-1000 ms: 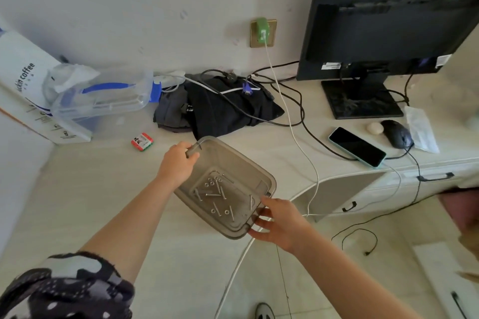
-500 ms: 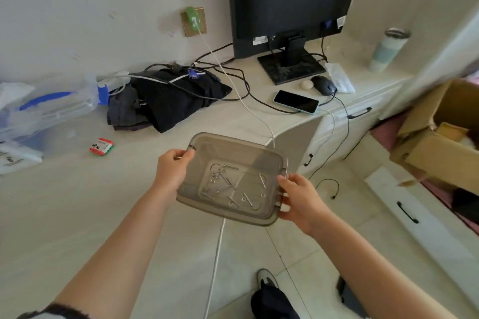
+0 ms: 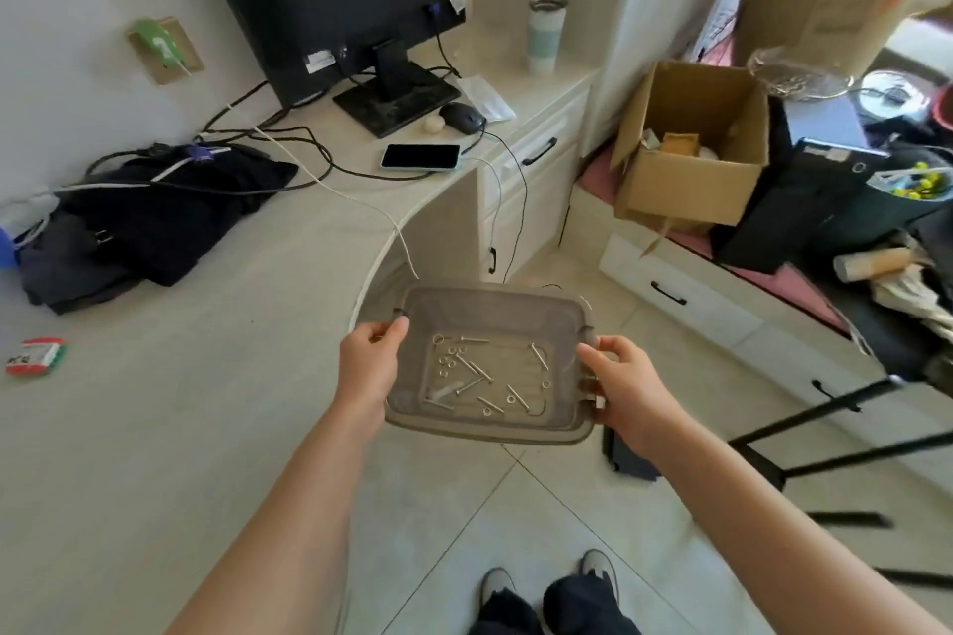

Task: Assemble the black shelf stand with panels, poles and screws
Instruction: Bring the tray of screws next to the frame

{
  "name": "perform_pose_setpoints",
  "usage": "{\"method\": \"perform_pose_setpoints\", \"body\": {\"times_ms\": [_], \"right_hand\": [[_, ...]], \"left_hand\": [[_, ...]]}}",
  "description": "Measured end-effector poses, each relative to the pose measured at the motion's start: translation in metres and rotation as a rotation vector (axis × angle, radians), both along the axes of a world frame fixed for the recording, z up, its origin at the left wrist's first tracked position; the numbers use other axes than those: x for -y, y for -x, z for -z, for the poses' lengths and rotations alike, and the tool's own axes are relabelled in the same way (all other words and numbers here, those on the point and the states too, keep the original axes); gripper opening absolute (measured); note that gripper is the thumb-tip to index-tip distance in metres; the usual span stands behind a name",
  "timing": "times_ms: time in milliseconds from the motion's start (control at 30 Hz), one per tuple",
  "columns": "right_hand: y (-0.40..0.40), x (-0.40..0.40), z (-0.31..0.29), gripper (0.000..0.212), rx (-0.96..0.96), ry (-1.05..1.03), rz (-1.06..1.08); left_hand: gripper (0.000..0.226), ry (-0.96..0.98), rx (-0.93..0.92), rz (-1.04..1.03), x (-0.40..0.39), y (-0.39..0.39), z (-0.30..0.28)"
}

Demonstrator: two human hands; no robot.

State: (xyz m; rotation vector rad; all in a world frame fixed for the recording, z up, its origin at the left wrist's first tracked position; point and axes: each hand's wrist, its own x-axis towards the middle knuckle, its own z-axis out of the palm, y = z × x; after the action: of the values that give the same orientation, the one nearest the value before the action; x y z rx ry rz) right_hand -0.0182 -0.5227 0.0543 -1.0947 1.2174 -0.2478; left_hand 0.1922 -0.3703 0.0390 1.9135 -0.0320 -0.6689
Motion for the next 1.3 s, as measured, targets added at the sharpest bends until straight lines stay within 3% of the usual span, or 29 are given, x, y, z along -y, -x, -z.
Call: {"method": "perform_pose_setpoints", "body": {"times_ms": [133,467,833,967,1300], "right_hand": [[0.053,0.011,0.006,0.015,-0.012,0.012,0.091],[0.228,0.069,0.021,0.007,-0.033,0.020,0.287],[0.403,0.141,0.021,0.022,-0.064,0.095,0.456],[0.448,0.153,0.021,0.014,-0.075,0.121,0.563],[0.542,0.163,0.039,0.017,-0.240,0.258,0.832]], "left_hand": [[0.028,-0.013,-0.015,0.086,0.026,0.047,0.004],[0.029,-0.017,-0.082,0.261,0.118,0.205,0.021],[0.021,-0.004,-0.079,0.419,0.217,0.371,0.031],[0.029,-0.018,-0.083,0.535,0.248,0.411,0.032],[0.017,-0.038,0.009,0.899,0.315,0.502,0.045]]}}
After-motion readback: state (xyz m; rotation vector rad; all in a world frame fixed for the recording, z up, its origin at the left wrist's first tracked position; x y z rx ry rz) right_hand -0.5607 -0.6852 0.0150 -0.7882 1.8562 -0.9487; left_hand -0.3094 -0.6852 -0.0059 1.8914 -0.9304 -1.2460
